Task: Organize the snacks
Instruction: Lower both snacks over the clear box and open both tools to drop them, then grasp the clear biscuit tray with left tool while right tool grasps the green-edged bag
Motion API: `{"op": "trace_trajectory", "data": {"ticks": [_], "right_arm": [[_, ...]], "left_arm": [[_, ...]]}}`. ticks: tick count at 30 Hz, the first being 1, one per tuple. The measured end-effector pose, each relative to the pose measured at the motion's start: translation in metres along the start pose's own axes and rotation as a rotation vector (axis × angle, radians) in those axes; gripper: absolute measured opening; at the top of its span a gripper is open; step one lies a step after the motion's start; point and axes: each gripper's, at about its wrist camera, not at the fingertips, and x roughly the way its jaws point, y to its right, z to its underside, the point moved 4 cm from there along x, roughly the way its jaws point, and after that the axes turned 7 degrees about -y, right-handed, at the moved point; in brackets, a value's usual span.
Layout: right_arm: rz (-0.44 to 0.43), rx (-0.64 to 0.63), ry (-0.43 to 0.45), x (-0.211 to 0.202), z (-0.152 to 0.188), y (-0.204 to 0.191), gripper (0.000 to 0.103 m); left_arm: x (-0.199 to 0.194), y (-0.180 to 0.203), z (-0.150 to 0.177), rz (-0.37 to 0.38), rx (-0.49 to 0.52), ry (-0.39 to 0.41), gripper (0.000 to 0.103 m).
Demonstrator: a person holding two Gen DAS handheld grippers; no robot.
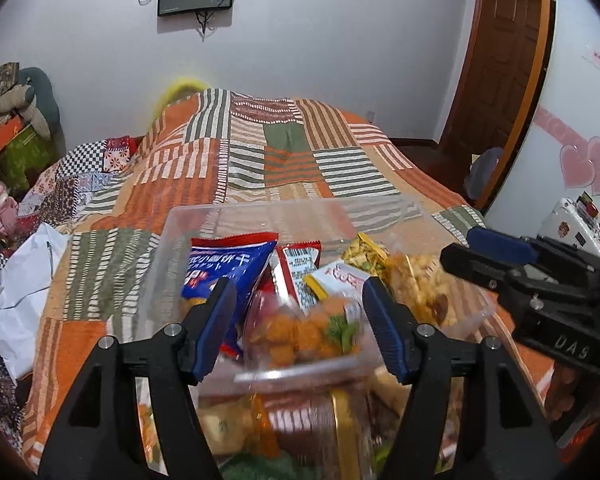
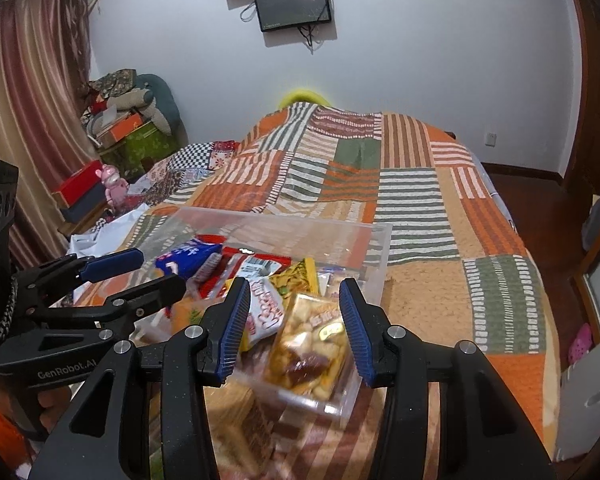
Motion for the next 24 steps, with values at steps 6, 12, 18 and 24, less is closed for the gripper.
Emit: {"op": "trace_trajectory", "data": {"ticks": [6, 12, 18, 24], "right_arm": [[0.001, -0.015, 0.033, -0.026, 0.008, -0.007, 0.047], [-0.007, -0.025, 0.059, -0.049, 0.021, -0.018, 0.047], [-0.025, -0.032, 0.072, -0.066, 0.039, -0.034, 0.054], [-0.046, -0.039, 0.084, -0.074, 0.063, -0.052, 0.064]], "left_arm": [[-0.031, 0.0, 0.019, -0.024, 0.037, 0.016, 0.068], [-0.058, -0.001, 0.044, -0.025, 0.027, 0.025, 0.068], [-0.075, 0.0, 0.07, -0.008, 0.008, 0.014, 0.068], [-0.09, -0.006, 0.101, -0.02, 0.006, -0.004, 0.068]]}}
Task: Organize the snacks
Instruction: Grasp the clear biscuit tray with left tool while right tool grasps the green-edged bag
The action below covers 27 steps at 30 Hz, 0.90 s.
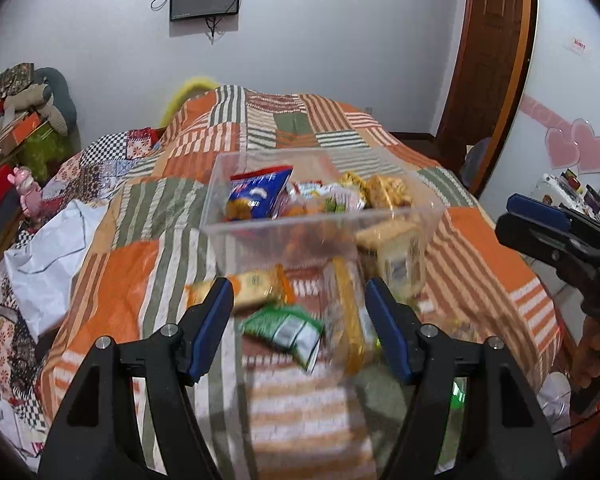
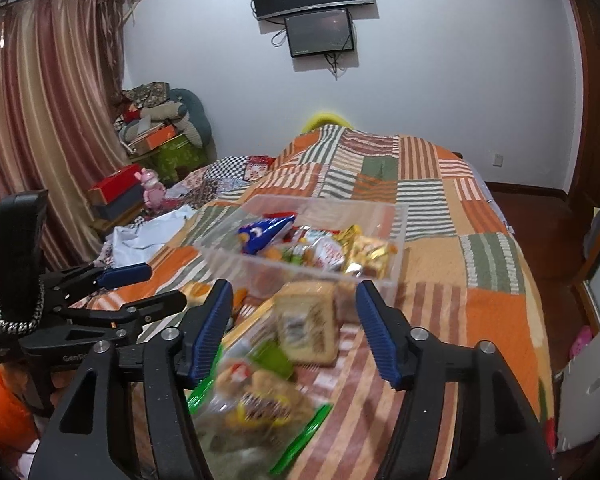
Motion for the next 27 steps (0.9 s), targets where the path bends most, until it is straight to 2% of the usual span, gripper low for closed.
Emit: {"op": "trace_trajectory", "data": {"ticks": [7, 11, 15, 18, 20, 27], "right_arm": [[-0.05, -0.003, -0.042, 0.01, 0.03, -0.023, 0.068], [-0.058, -0.002, -0.083, 0.024, 0.041, -0.03, 0.075], [-0.053, -0.01, -0.137, 0.038, 0.053, -0.034, 0.076], [-0.027, -0.004, -0.157, 0.046, 0.059, -0.031, 0.083], [-0.04, 0.013, -0.179, 0.053, 0.063, -0.027, 0.084], [-0.012, 0.007, -0.183, 0.054, 0.068, -0.022, 0.082]], "left_arm": [[-0.01, -0.011, 0.038, -0.025, -0.016, -0.031, 0.068], [-0.011, -0.013, 0.056, -0.028, -0.027, -0.047, 0.068], [-0.009, -0.016, 0.067, -0.017, -0.043, -0.06, 0.068], [-0.005, -0.016, 0.07, 0.001, -0.057, -0.07, 0.068], [-0.002, -0.015, 0.071, 0.006, -0.06, -0.079, 0.068], [0.009, -0.008, 0.072, 0.033, -0.072, -0.103, 0.068]]}}
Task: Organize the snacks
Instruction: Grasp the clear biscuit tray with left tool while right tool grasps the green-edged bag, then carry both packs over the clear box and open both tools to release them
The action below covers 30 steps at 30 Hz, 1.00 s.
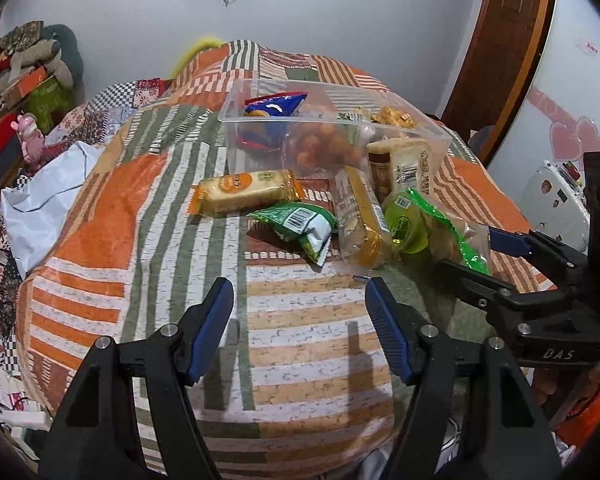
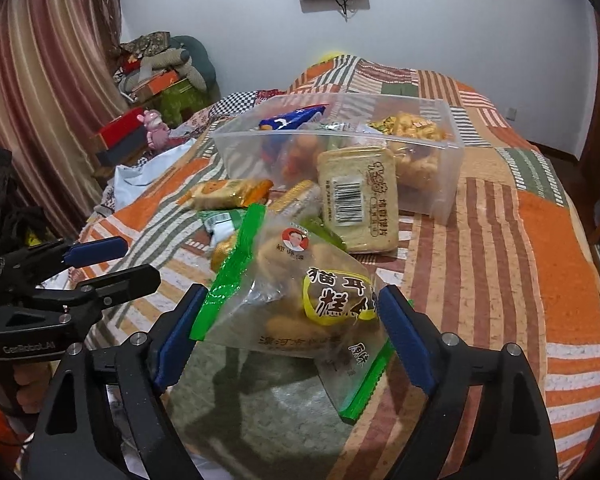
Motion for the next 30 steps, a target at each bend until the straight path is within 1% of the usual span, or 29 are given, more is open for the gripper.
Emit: {"op": "trace_trajectory", "data": {"ticks": [1, 5, 9, 12, 18, 21, 23, 27, 30], "right_arm": [[0.003, 0.003, 0.005, -0.001, 0.0, 0.002, 0.079], [0.003, 0.026, 0.02, -0.007, 0.002, 0.012, 0.072], [0.012, 0.062, 0.041, -0.015, 0.004, 0.027, 0.062], [0.007, 0.092, 0.054, -0.02, 0.004, 0.037, 0.057], [-0.003, 0.15, 0.079, -0.028, 0.003, 0.056, 0.055], [-0.009, 0.172, 0.09, -0.031, 0.001, 0.062, 0.055], [-0.017, 0.19, 0.099, -0.035, 0.001, 0.066, 0.054], [-0.02, 0.205, 0.115, -0.039, 0.0, 0.073, 0.053], [-0.028, 0.215, 0.124, -0.042, -0.001, 0.075, 0.053]], "left_arm": [[0.001, 0.001, 0.0, 0.003, 0.0, -0.002, 0.068], [0.006, 0.009, -0.006, 0.019, 0.006, -0.007, 0.068], [0.011, 0.017, -0.014, 0.036, 0.01, -0.01, 0.068], [0.019, 0.022, -0.024, 0.035, 0.009, -0.01, 0.068], [0.033, 0.029, -0.05, 0.025, 0.004, 0.004, 0.067], [0.042, 0.035, -0.061, 0.036, 0.021, -0.002, 0.059], [0.048, 0.038, -0.066, 0.028, 0.034, -0.006, 0.058], [0.064, 0.044, -0.071, 0.026, 0.053, -0.035, 0.056], [0.077, 0.043, -0.073, 0.007, 0.047, -0.062, 0.056]]}}
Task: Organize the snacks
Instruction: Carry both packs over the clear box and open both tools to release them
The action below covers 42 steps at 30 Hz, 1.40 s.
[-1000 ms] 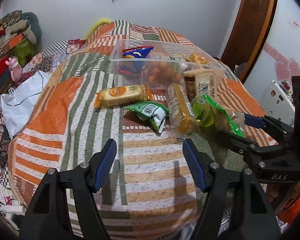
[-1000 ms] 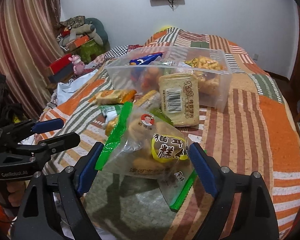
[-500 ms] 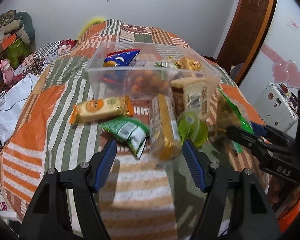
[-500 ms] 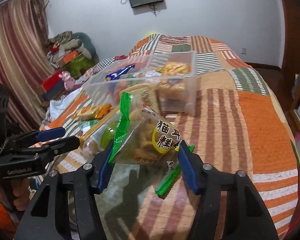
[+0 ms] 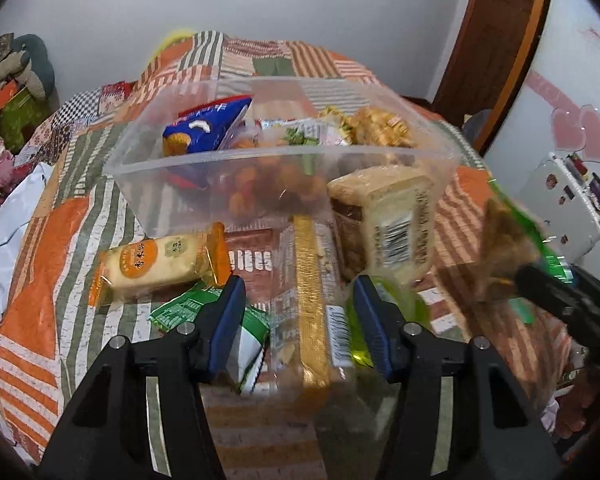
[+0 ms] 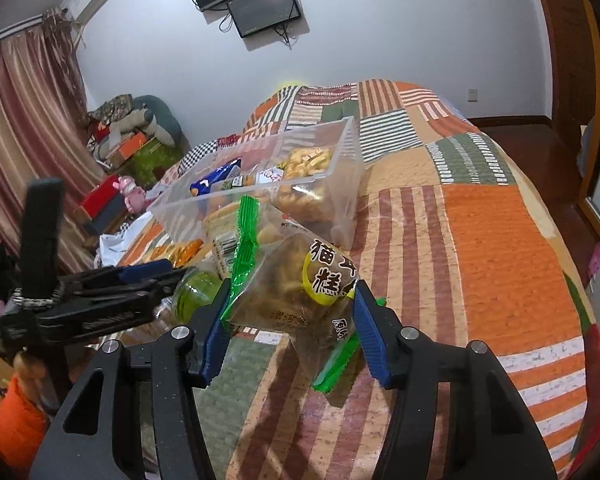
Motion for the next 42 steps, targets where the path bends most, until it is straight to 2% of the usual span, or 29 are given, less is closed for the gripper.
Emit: {"op": "trace_trajectory", "data": {"ticks": [7, 13, 14, 15, 16, 20, 24, 35, 42], "right_arm": [[-0.01, 0.005, -0.005, 0.002, -0.002, 0.0, 0.053], [-0.01, 0.0, -0.008, 0.004, -0.003, 0.0, 0.053], [-0.011, 0.002, -0.008, 0.003, -0.003, 0.0, 0.053], [-0.01, 0.001, -0.008, 0.004, -0.003, 0.0, 0.053], [-0.011, 0.001, -0.008, 0.004, -0.003, 0.0, 0.053], [-0.011, 0.001, -0.007, 0.004, -0.002, 0.0, 0.053], [-0.007, 0.006, -0.003, 0.003, -0.004, 0.0, 0.052], [0.017, -0.019, 0.043, -0.014, -0.015, -0.008, 0.052], [0.032, -0.061, 0.079, -0.019, -0.032, -0.021, 0.052]], "left_arm": [[0.016, 0.001, -0.004, 0.001, 0.018, -0.028, 0.054], [0.033, -0.002, -0.01, 0.052, -0.001, -0.081, 0.054], [0.036, -0.002, -0.012, 0.059, -0.004, -0.085, 0.051], [0.039, -0.002, -0.013, 0.072, -0.008, -0.099, 0.043], [0.043, -0.002, -0.013, 0.07, -0.006, -0.107, 0.042], [0.043, 0.006, -0.01, 0.027, 0.036, -0.08, 0.037], [0.034, 0.005, -0.011, 0.049, 0.012, -0.065, 0.035], [-0.028, -0.012, -0.017, 0.089, -0.035, 0.066, 0.034], [-0.068, -0.013, -0.019, 0.067, -0.022, 0.159, 0.034]]}}
